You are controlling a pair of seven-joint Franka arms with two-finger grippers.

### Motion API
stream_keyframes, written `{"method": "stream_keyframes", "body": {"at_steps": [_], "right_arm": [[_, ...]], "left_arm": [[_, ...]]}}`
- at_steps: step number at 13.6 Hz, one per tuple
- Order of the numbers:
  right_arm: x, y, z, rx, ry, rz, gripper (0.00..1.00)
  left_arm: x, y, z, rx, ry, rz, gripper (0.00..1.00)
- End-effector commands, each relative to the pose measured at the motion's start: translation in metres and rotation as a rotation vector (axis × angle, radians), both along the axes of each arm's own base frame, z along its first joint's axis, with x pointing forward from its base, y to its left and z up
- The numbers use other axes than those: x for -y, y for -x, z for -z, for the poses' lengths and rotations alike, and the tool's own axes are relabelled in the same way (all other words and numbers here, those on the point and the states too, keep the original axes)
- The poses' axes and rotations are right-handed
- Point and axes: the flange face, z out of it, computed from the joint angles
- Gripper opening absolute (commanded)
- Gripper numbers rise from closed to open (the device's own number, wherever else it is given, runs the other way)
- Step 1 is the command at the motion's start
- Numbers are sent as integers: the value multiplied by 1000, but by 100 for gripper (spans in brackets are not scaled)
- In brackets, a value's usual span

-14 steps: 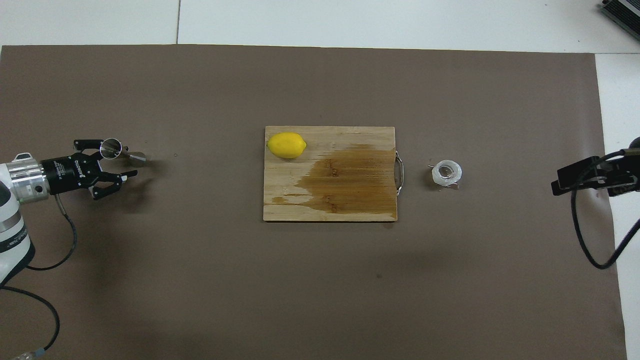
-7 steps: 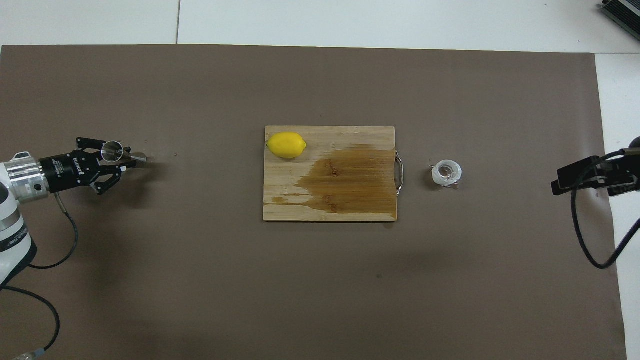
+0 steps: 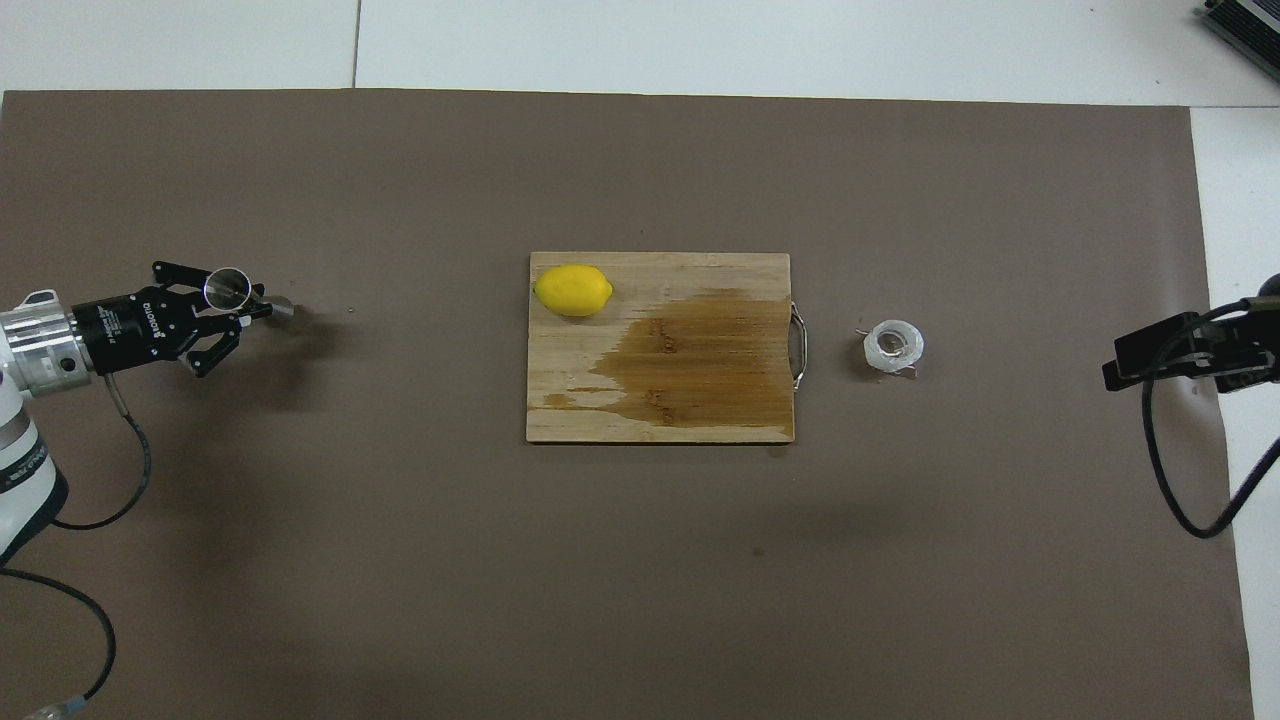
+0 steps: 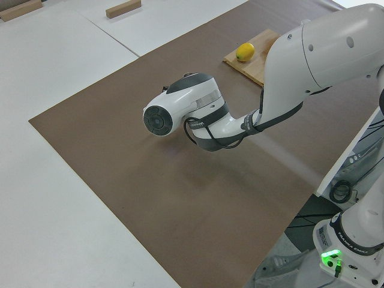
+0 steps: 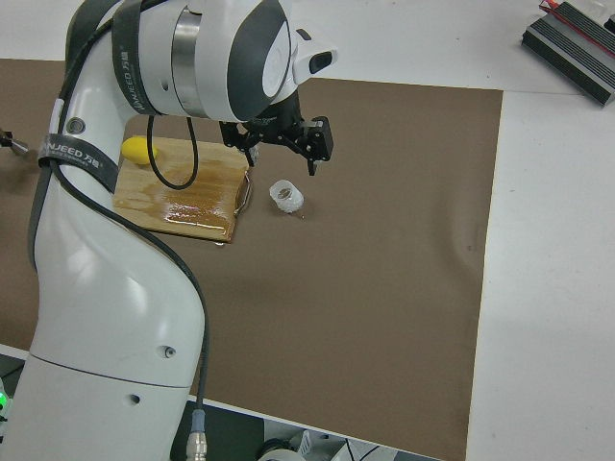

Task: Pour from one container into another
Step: 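Carry the metal cup with the left gripper over the cutting board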

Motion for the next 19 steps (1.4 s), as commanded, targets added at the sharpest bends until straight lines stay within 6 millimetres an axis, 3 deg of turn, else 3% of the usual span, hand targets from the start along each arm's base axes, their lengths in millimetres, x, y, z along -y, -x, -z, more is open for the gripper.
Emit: {"method": "stream_keyframes", "body": {"at_steps": [1,6,8,15,16,19], "right_arm": [[0,-1,-3,-6,-14,25,100],[0,-1,-3,-6,-14,25,100],[0,-1,-3,-6,-14,25,100],[0,-1,-3,-6,-14,25,100],[0,-1,-3,-6,-14,25,100],[0,-1,-3,-6,-14,25,100]], "left_arm": [[19,-1,-19,21,48,36,0],[100,3,-66,-1,88,134,0],[142,5,-81,-2,101,189,0],[286,24,-92,10,224,287,0],[300,26,-91,10,234,280,0],[343,38,-66,-36,253,327,0]]}}
